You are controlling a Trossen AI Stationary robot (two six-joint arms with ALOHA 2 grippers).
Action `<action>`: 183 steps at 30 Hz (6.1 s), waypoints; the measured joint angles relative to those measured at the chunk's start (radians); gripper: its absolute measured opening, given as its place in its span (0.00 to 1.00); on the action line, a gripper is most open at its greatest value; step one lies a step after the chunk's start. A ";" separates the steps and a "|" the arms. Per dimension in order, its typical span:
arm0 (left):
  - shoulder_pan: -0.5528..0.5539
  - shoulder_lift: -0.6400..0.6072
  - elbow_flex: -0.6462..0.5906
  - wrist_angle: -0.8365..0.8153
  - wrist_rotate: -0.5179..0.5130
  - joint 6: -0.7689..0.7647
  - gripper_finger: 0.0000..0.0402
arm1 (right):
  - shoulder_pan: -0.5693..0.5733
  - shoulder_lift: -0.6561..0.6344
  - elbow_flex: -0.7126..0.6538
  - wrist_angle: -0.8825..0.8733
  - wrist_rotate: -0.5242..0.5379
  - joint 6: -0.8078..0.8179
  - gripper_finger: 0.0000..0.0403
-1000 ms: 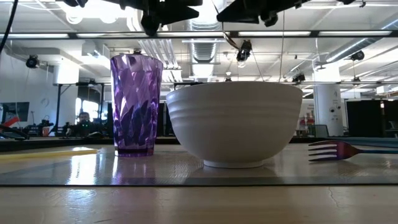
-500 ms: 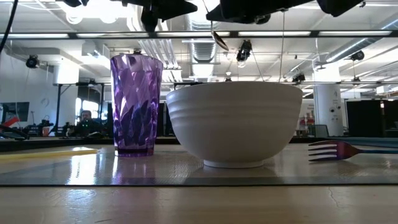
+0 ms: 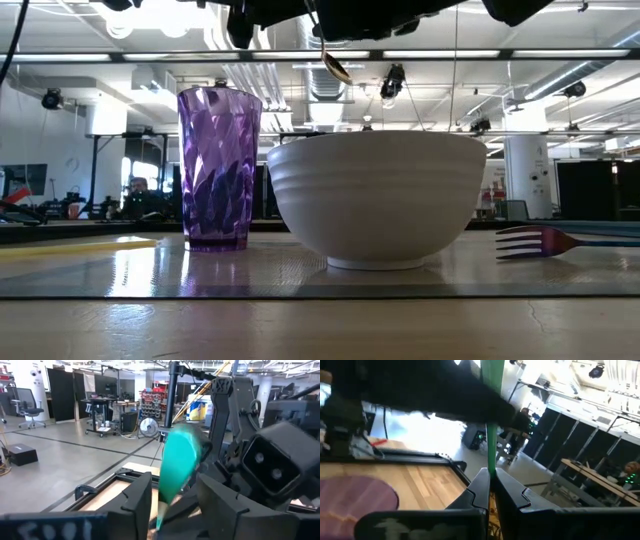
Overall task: Pick & Place Utensil
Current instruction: Put the green spoon into the white bowl on the transparent mat
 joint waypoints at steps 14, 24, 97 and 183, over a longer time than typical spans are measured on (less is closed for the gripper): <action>0.000 0.000 -0.019 0.035 -0.008 0.043 0.02 | 0.000 -0.007 0.002 0.003 0.000 0.011 0.03; 0.000 0.000 -0.020 0.036 -0.002 0.058 0.01 | 0.000 -0.007 0.001 0.001 0.000 0.011 0.03; -0.001 0.184 0.141 -0.118 0.277 0.157 0.00 | 0.003 -0.389 0.014 -0.610 -0.599 0.218 0.40; -0.009 -0.067 0.150 -0.457 0.235 0.216 0.46 | -0.039 -0.751 -0.164 -1.092 -0.432 0.634 0.02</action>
